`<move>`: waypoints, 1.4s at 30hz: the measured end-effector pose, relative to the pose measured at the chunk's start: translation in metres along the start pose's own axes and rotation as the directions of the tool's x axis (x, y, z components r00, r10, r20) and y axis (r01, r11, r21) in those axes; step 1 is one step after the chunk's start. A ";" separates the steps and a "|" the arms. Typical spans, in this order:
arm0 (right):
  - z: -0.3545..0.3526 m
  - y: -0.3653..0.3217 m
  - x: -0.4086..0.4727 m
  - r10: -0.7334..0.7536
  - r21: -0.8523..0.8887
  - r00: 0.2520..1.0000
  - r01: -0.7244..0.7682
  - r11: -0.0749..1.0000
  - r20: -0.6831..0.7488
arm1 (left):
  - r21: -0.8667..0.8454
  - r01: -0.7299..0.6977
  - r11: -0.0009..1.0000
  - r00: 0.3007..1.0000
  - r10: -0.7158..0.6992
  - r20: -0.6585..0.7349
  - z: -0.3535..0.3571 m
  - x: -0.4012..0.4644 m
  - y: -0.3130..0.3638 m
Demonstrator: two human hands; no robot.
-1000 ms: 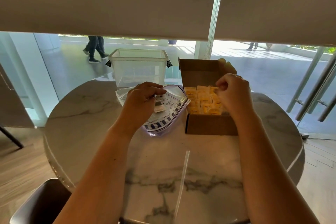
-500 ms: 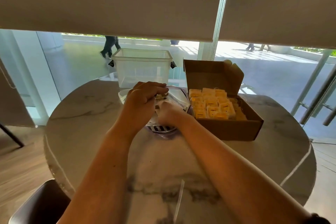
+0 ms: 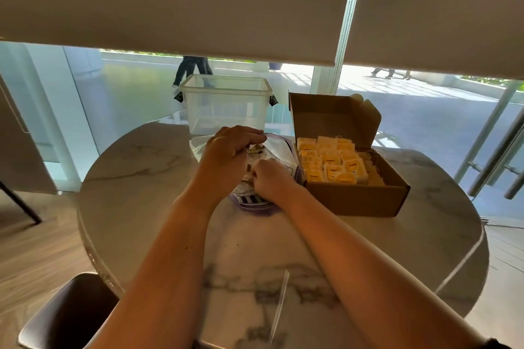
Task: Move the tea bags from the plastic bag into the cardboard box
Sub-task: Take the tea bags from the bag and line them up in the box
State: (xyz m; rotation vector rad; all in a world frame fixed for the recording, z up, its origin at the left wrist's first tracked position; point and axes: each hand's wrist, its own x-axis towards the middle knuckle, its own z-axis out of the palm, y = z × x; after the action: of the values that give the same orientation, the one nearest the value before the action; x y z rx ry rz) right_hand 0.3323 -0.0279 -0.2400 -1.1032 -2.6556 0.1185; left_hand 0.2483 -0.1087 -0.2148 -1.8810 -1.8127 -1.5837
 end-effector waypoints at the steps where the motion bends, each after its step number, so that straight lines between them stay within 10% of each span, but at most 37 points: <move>1: 0.003 -0.001 -0.003 -0.014 -0.034 1.000 0.014 0.999 -0.006 | -0.002 -0.001 1.000 1.000 0.001 0.001 0.000 0.000 0.001; 9: -0.023 -0.011 -0.012 -0.061 -0.157 0.993 0.075 0.985 0.097 | -0.001 0.046 0.999 0.999 -0.046 0.009 -0.001 -0.002 0.001; 22: -0.068 0.021 -0.050 -0.010 0.233 0.941 0.094 0.968 -0.337 | -0.083 0.200 0.976 0.975 -0.189 0.119 0.007 -0.002 0.013; 34: -0.092 0.045 -0.068 0.241 0.862 0.963 -0.021 0.506 -0.118 | -0.016 0.166 0.986 0.980 -0.163 0.115 0.009 -0.003 0.019; 42: -0.097 0.127 -0.081 0.586 0.396 0.735 -0.453 0.799 -0.341 | -0.009 0.171 0.985 0.979 -0.169 0.113 0.010 -0.002 0.016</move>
State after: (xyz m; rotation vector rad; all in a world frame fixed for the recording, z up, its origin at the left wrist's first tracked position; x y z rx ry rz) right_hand 0.5004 0.0017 -0.1856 -1.5315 -1.7879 0.3058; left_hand 0.2668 -0.1075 -0.2118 -1.9038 -2.0633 -1.5804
